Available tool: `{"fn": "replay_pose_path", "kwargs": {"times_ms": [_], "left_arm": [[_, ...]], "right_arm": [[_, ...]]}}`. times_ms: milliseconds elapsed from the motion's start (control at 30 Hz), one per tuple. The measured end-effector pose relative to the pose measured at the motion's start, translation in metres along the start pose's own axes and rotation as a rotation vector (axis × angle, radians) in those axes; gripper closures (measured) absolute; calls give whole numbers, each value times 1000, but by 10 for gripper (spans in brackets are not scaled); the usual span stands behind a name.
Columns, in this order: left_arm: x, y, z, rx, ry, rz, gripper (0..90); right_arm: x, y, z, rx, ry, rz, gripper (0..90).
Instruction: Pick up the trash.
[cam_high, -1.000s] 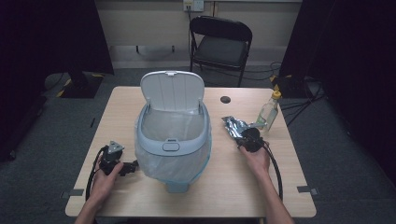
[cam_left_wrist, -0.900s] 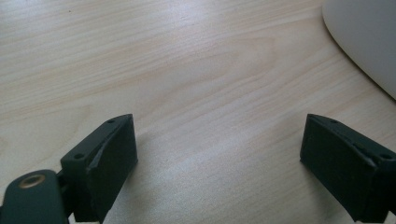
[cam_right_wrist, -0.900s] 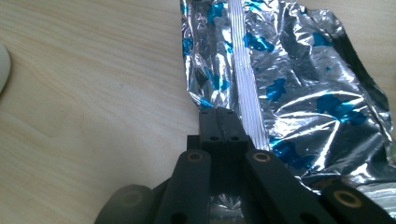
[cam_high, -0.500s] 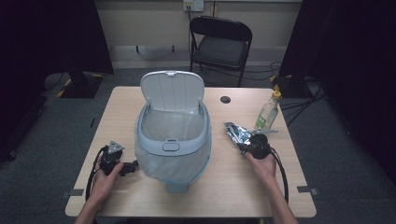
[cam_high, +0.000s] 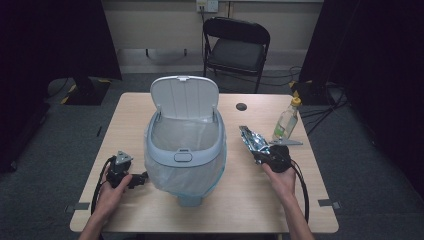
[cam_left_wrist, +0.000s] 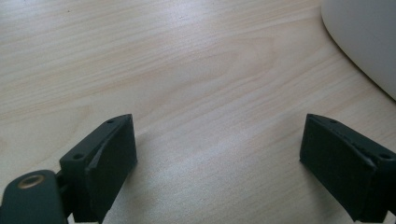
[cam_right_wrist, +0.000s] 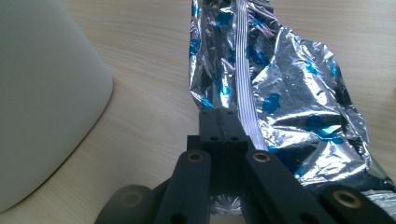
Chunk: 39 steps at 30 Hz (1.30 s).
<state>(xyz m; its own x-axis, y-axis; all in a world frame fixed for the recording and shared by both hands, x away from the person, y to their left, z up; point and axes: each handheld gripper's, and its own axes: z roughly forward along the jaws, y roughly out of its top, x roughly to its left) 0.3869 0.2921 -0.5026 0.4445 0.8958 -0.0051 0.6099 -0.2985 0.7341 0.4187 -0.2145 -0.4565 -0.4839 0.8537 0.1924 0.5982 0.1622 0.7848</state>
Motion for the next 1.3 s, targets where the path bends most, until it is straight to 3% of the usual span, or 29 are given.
{"fn": "replay_pose_path", "kwargs": {"times_ms": [233,500,867,1300], "left_arm": [[0,0,0,0,0,0,104],[0,0,0,0,1,0,104],[0,0,0,0,3,3,104],[0,0,0,0,3,3,104]], "right_arm": [[3,5,-12,-25,23,3,900],[8,14,-32,-95,47,-6,900],[20,23,-47,-153,75,-12,900],[36,39,-77,-228,123,-57,900]]}}
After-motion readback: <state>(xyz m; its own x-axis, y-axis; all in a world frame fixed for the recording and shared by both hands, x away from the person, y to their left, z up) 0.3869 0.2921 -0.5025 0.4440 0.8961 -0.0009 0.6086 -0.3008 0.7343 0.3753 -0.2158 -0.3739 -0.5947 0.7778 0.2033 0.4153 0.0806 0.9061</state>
